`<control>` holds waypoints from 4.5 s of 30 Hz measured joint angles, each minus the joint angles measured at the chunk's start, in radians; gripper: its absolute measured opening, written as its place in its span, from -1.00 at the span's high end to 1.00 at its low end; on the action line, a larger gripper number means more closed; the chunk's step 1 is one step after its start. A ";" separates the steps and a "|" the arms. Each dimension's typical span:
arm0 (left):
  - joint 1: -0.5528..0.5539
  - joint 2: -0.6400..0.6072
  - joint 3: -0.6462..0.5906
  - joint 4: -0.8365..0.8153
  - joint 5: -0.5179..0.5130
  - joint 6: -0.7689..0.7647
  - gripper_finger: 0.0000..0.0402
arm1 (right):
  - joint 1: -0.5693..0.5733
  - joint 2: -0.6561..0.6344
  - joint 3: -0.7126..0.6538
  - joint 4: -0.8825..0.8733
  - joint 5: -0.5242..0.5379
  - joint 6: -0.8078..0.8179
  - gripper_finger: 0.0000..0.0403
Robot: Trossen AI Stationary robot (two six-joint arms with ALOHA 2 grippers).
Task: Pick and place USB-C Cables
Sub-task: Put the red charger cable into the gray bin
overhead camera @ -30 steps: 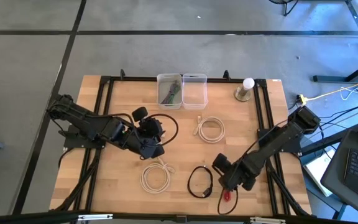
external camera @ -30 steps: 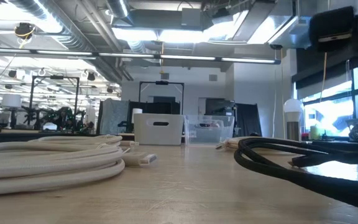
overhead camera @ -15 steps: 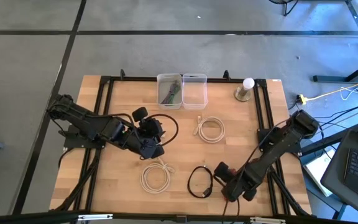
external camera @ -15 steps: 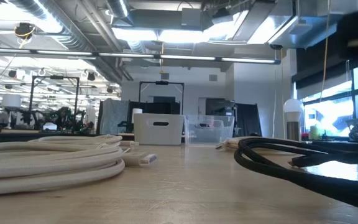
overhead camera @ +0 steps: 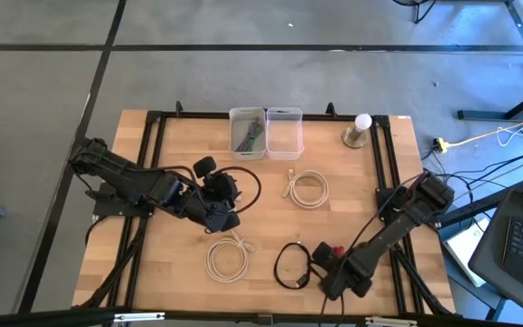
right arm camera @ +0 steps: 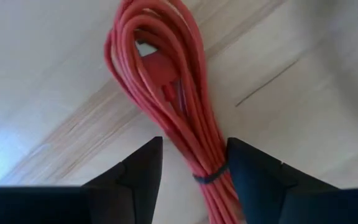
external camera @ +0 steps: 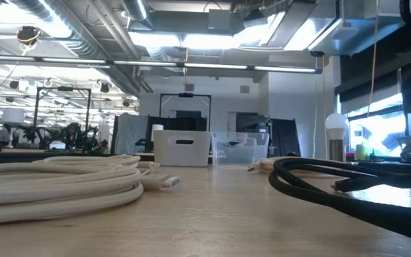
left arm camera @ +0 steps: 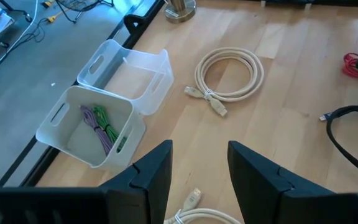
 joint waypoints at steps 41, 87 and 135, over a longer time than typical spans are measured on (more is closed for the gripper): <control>0.041 0.042 -0.010 0.496 -0.106 0.524 0.26 | 0.055 -0.600 0.118 0.081 1.069 0.029 0.88; 0.315 0.051 -0.111 1.232 0.835 0.932 0.19 | -0.412 -0.630 0.118 0.604 0.494 -0.472 0.89; 1.010 0.187 -0.148 0.722 0.689 0.232 0.89 | -0.207 -0.647 0.118 -0.381 1.217 0.443 -0.33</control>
